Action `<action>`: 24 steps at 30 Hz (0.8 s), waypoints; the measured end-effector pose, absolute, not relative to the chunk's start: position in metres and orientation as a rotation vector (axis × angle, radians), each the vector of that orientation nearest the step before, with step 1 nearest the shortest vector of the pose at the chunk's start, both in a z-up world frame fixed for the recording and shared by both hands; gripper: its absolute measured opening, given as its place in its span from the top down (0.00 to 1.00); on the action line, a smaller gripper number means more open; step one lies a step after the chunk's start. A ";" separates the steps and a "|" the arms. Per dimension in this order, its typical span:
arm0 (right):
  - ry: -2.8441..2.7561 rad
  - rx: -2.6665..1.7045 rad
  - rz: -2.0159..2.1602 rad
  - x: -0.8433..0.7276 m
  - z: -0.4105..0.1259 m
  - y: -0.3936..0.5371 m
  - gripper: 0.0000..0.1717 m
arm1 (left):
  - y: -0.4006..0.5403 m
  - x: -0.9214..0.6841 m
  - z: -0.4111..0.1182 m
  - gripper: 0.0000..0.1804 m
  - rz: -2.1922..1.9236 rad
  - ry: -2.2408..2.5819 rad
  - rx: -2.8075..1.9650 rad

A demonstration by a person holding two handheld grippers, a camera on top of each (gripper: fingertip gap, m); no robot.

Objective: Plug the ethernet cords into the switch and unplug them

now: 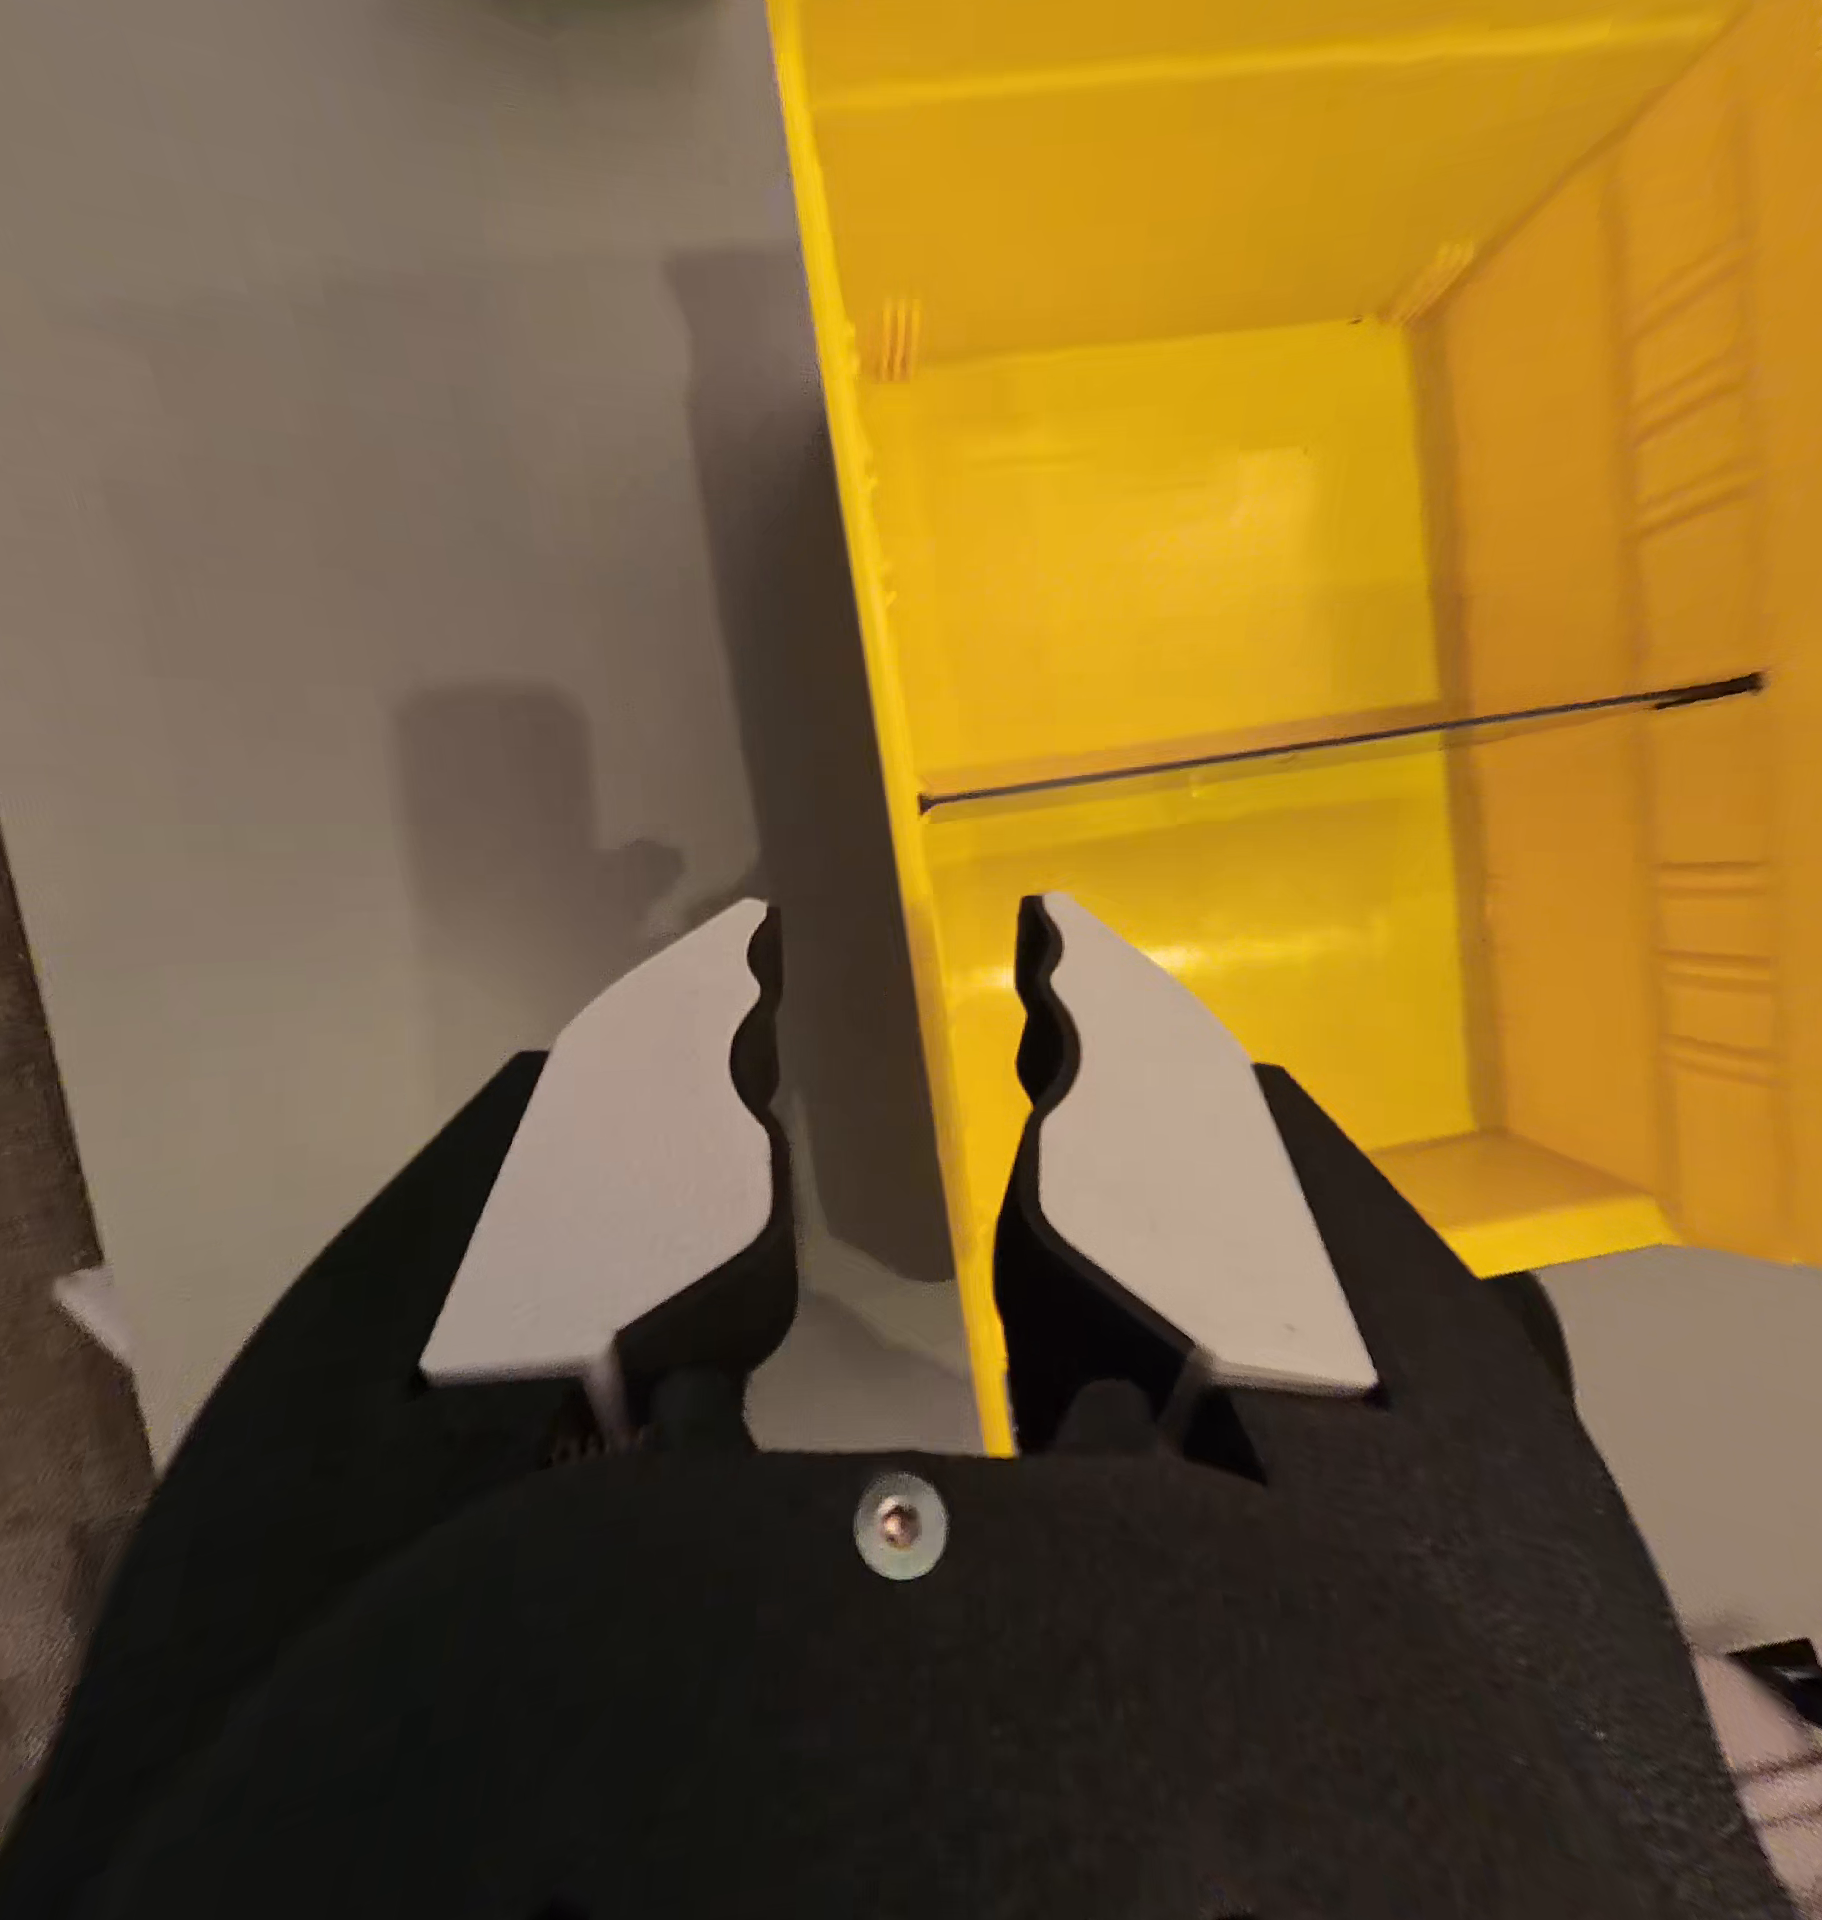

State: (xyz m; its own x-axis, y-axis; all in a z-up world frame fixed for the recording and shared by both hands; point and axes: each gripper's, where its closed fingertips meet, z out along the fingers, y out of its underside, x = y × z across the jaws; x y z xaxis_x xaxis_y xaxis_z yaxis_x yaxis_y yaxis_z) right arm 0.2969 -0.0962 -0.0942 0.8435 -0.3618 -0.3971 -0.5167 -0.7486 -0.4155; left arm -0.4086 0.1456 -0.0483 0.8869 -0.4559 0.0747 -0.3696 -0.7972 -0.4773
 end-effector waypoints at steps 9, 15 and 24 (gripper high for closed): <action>0.429 -2.572 0.630 0.221 -0.092 -0.044 0.91 | 0.132 -0.414 -0.072 0.81 -0.237 0.670 -2.721; 0.306 -2.605 0.568 0.218 -0.086 -0.051 0.80 | 0.118 -0.419 -0.091 0.85 -0.224 0.725 -2.837; 0.261 -2.832 0.609 0.196 -0.101 -0.086 0.90 | 0.118 -0.404 -0.098 0.90 -0.254 0.784 -2.877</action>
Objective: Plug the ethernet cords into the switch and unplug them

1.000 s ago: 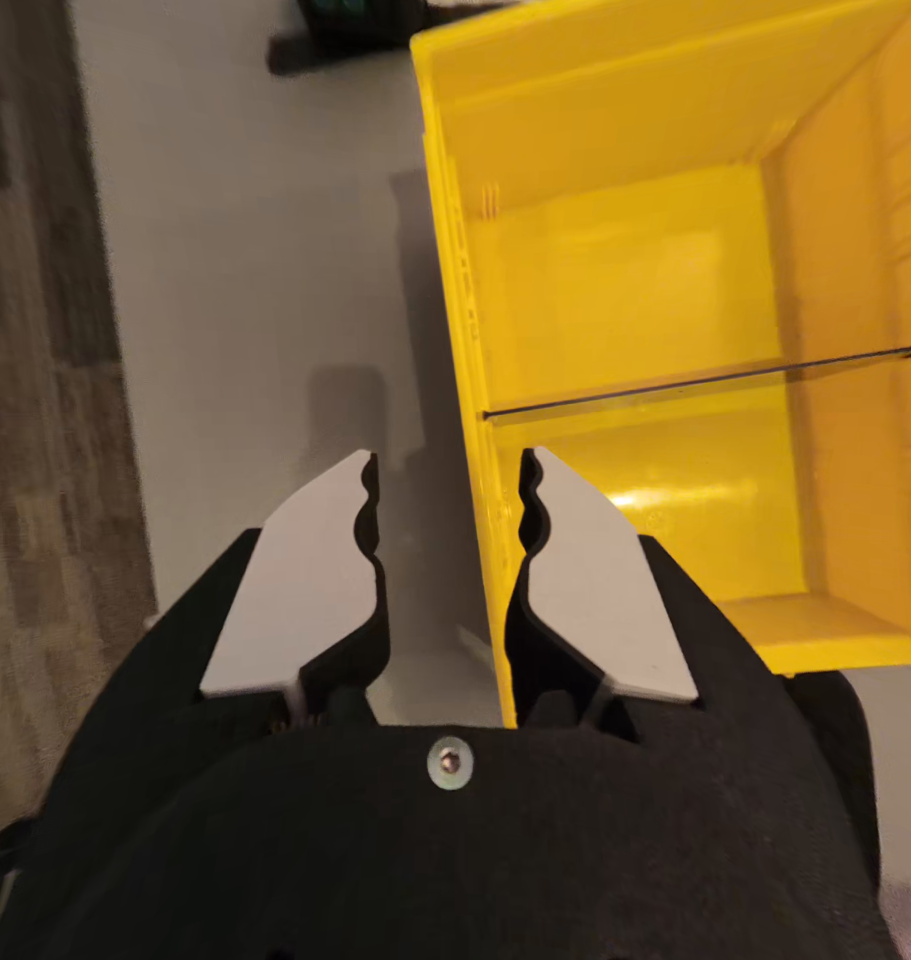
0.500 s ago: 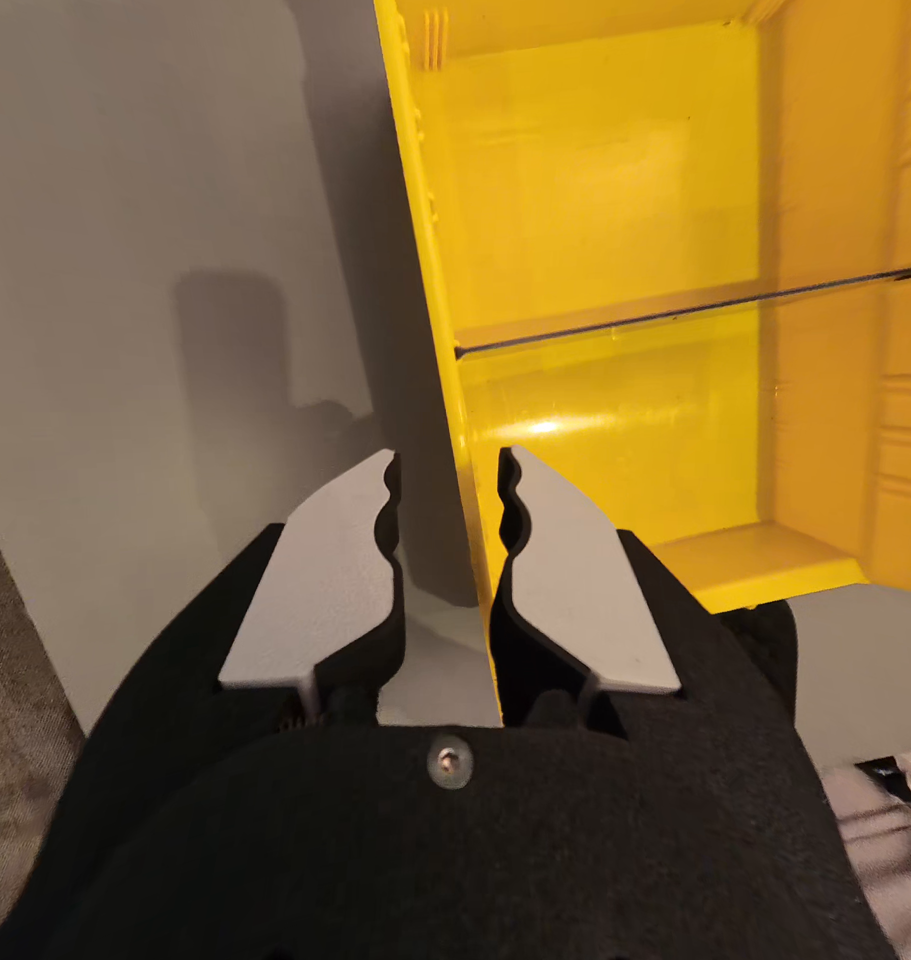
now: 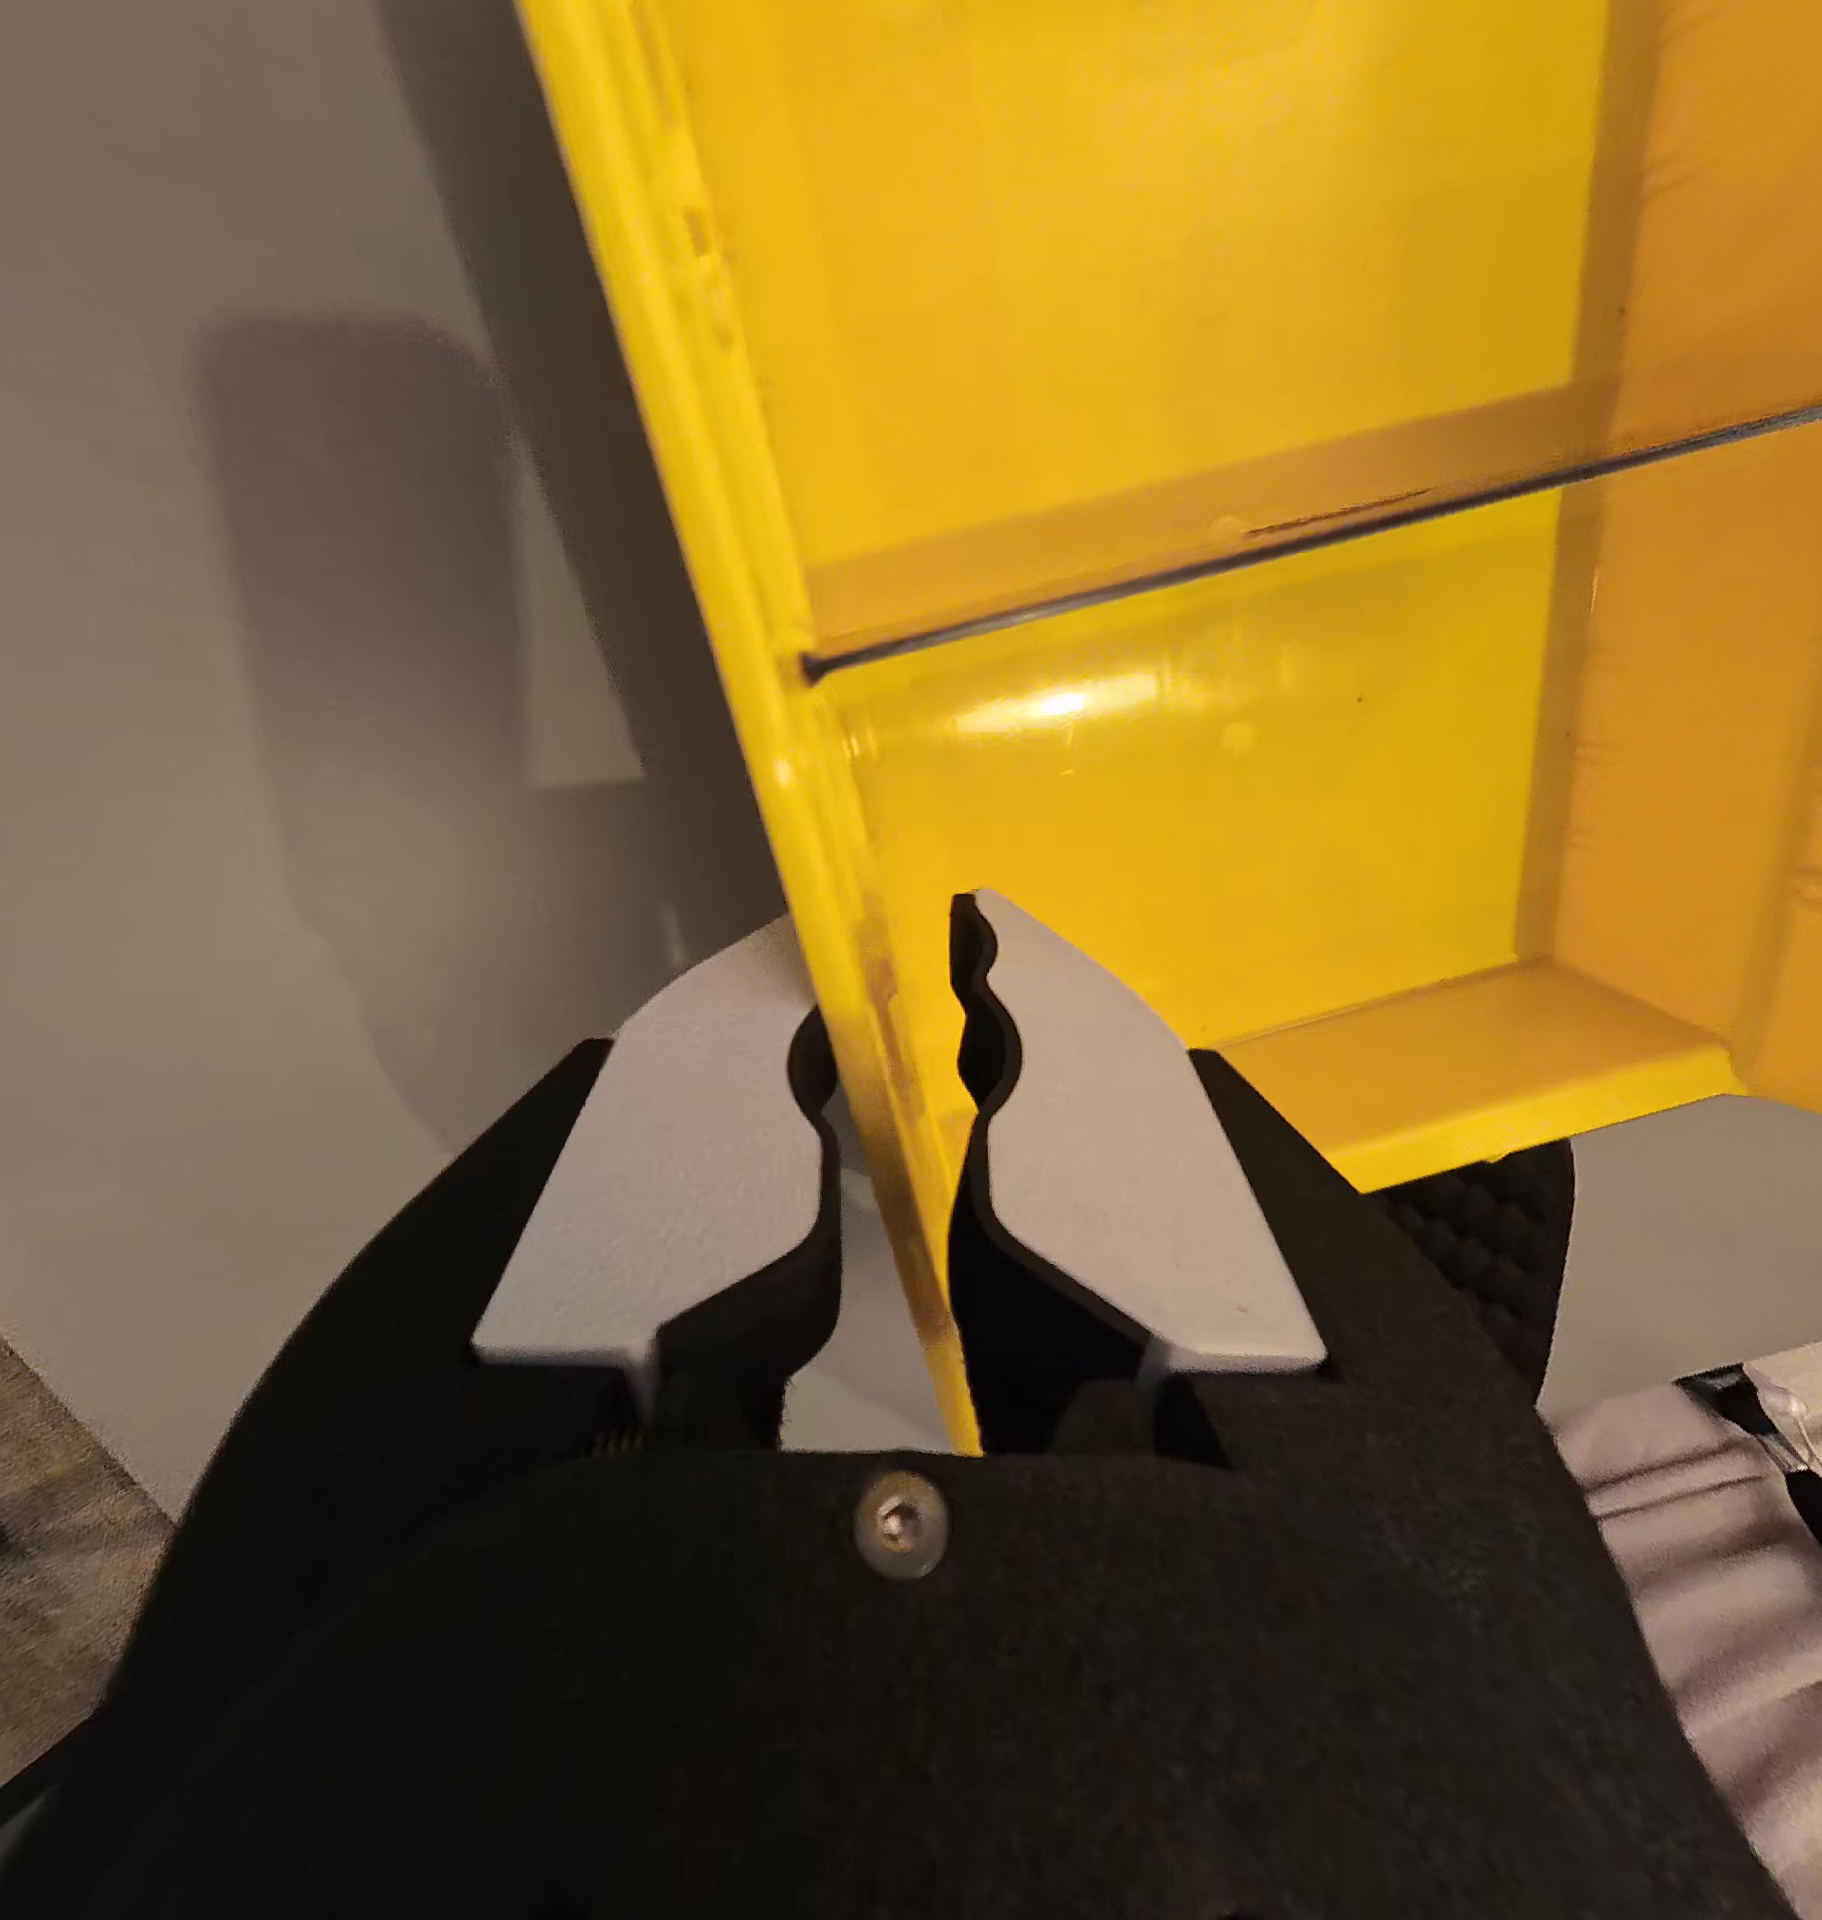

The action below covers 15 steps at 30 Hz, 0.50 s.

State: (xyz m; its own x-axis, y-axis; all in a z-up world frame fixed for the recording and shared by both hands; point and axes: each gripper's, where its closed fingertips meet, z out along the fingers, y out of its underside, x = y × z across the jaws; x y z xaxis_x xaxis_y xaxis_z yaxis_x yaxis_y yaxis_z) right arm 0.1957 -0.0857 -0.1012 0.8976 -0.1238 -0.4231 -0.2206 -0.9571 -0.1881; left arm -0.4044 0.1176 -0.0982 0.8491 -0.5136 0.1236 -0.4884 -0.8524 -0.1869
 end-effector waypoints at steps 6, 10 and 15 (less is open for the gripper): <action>0.375 -2.948 0.519 0.185 -0.102 -0.090 0.93 | 0.118 -0.396 -0.103 0.92 -0.169 0.831 -2.907; 0.353 -2.993 0.546 0.164 -0.102 -0.086 0.93 | 0.111 -0.379 -0.104 0.93 -0.159 0.913 -2.918; 0.294 -3.024 0.460 0.148 -0.103 -0.072 0.94 | 0.106 -0.354 -0.105 0.89 -0.098 1.023 -2.904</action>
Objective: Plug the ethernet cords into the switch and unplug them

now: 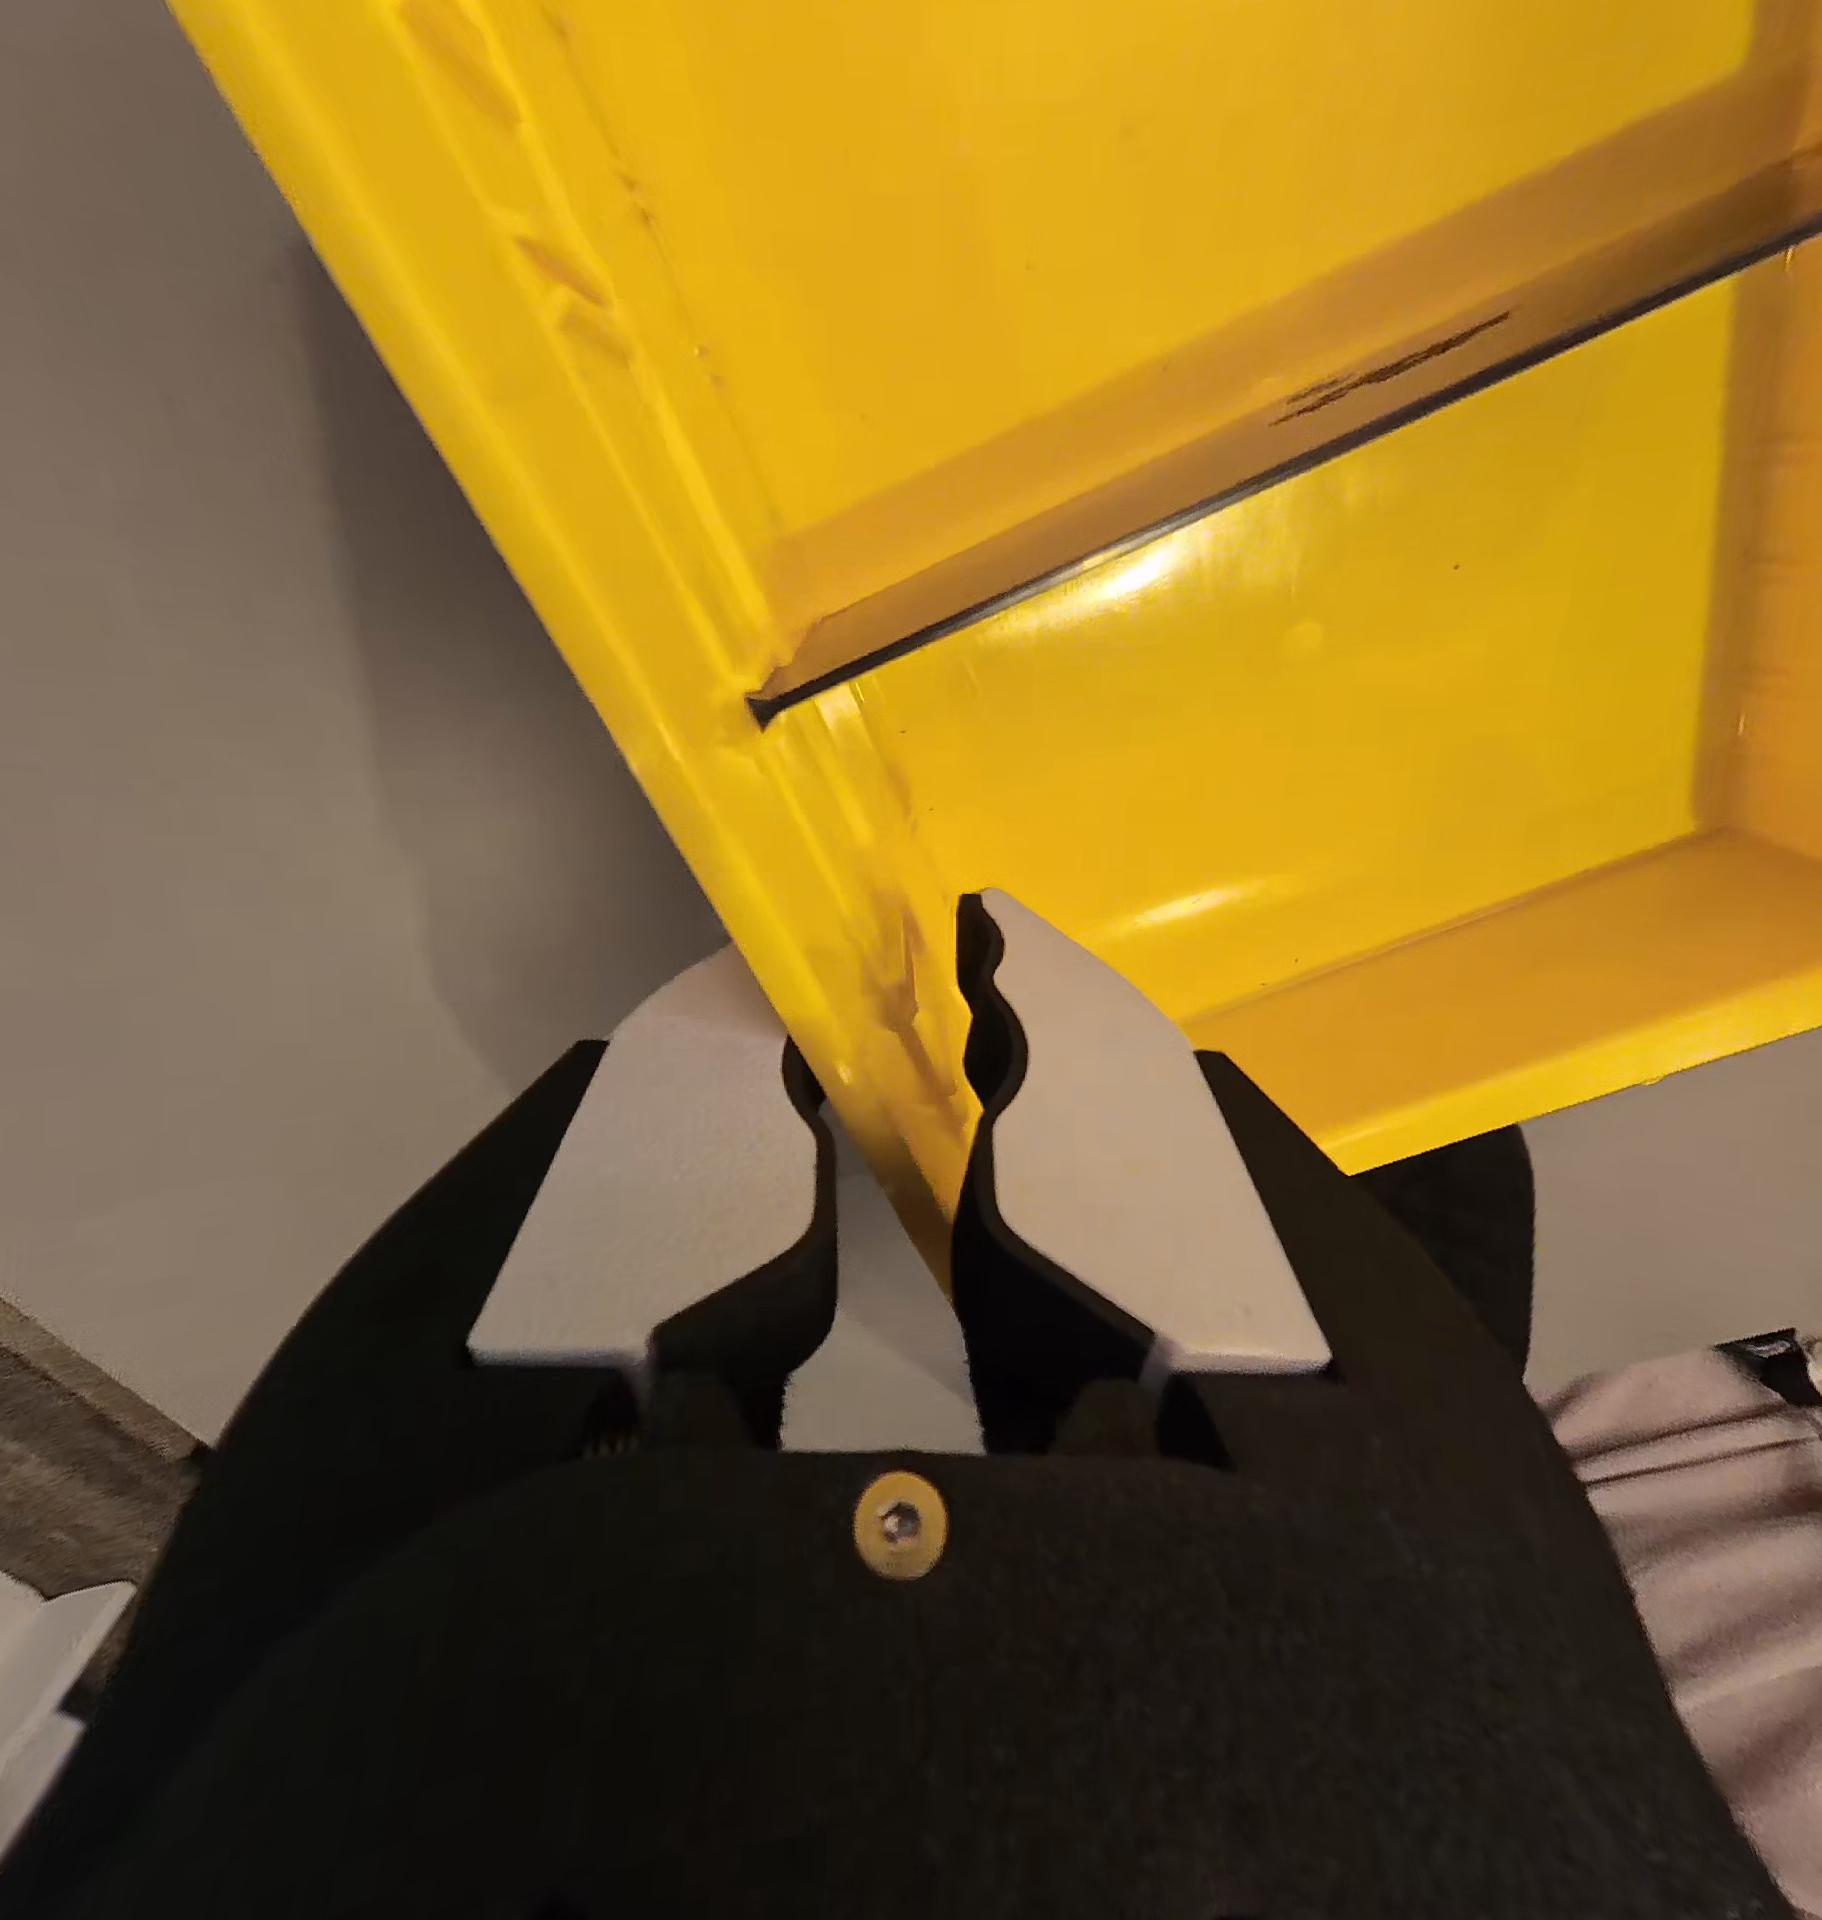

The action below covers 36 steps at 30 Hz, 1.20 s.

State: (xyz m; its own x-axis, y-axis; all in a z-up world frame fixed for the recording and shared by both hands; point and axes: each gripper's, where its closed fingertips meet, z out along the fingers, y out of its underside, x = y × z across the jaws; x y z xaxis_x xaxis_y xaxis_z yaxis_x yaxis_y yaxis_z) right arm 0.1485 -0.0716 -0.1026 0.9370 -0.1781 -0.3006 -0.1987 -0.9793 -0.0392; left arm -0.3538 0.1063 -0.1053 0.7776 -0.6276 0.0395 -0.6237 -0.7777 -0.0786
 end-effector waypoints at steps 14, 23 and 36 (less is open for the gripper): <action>0.119 -3.082 0.308 0.131 -0.110 -0.049 0.94 | 0.100 -0.314 -0.107 0.84 0.012 1.210 -2.829; 0.059 -3.124 0.219 0.131 -0.117 -0.047 0.94 | 0.095 -0.304 -0.108 0.82 0.106 1.263 -2.813; -0.072 -3.055 0.157 0.130 -0.116 -0.030 0.93 | 0.084 -0.301 -0.106 0.84 -0.098 1.258 -2.862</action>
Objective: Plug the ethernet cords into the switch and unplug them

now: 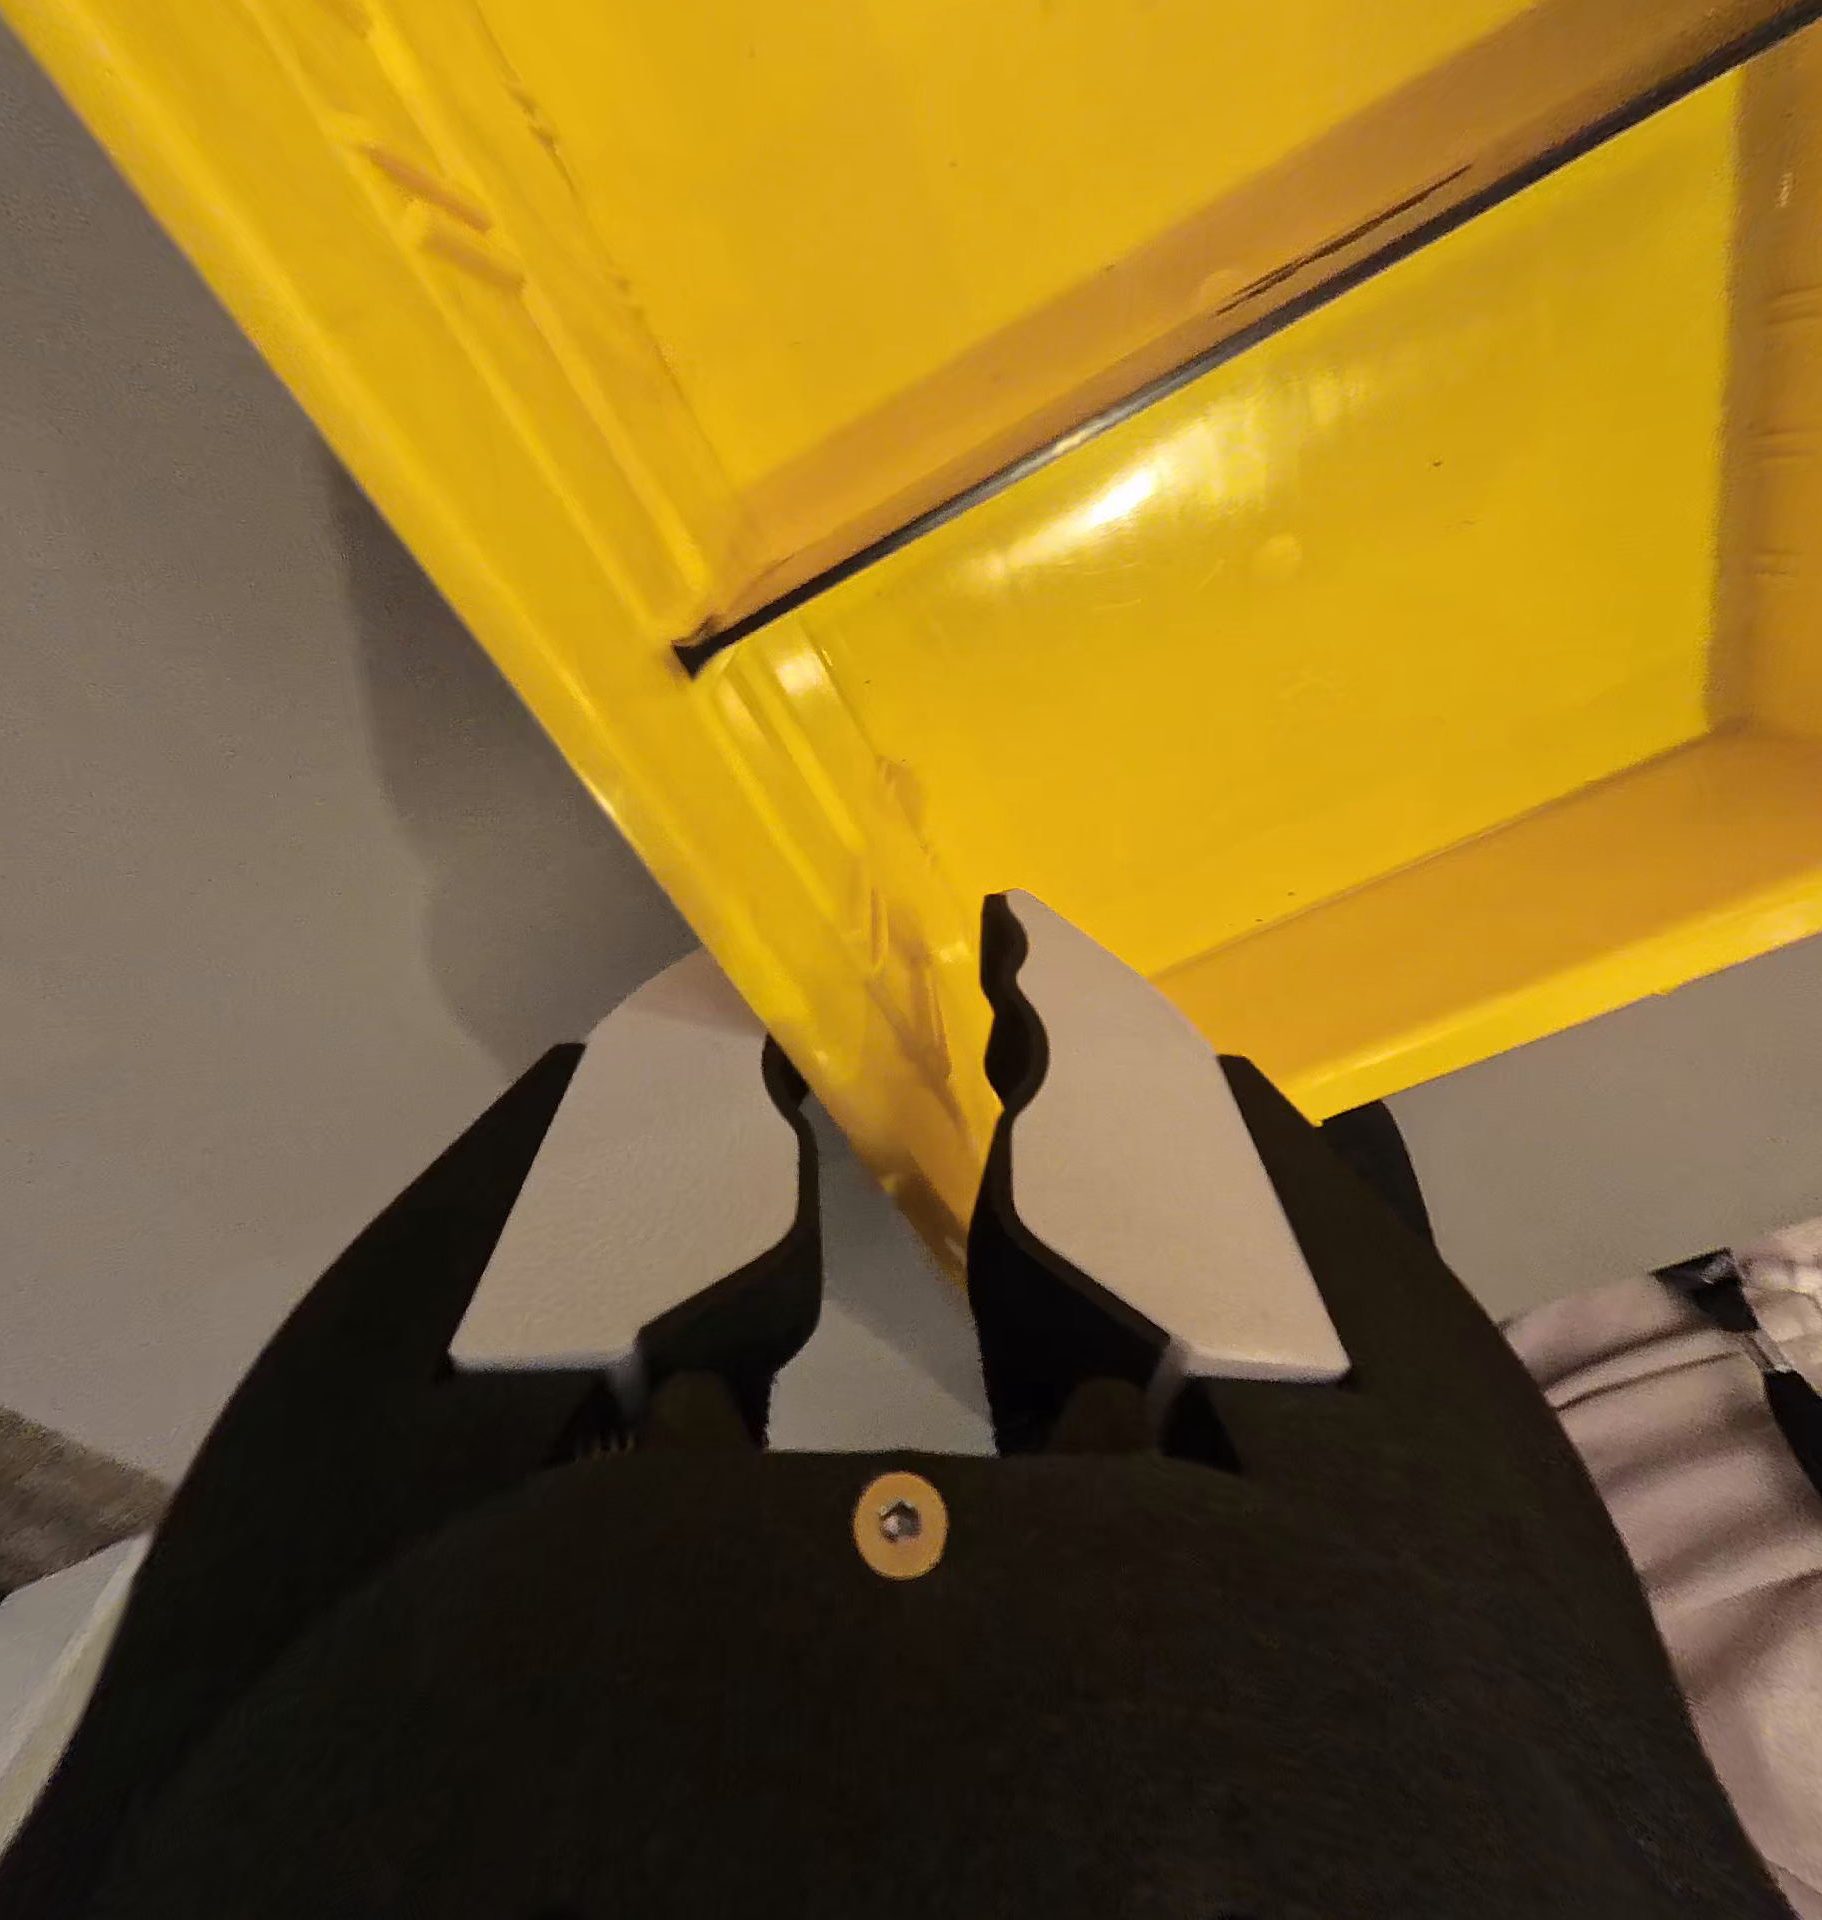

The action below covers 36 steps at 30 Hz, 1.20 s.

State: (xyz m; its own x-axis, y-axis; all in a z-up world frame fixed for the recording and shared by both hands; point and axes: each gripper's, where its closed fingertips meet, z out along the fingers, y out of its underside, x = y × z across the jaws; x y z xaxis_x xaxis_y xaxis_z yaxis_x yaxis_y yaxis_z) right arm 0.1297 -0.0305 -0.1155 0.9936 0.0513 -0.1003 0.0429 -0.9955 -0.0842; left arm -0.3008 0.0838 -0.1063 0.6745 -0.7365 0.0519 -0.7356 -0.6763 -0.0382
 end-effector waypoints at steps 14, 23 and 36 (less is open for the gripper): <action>-0.235 -2.019 -0.065 0.073 0.080 0.009 0.82 | 0.097 -0.320 -0.031 0.85 -0.322 1.103 -2.529; -0.361 -1.975 0.374 -0.074 0.046 0.012 0.76 | 0.086 -0.307 0.054 0.85 -0.420 0.982 -2.152; -0.181 -2.484 0.224 -0.116 -0.065 0.053 0.72 | 0.054 -0.266 0.085 0.69 -0.294 1.125 -1.913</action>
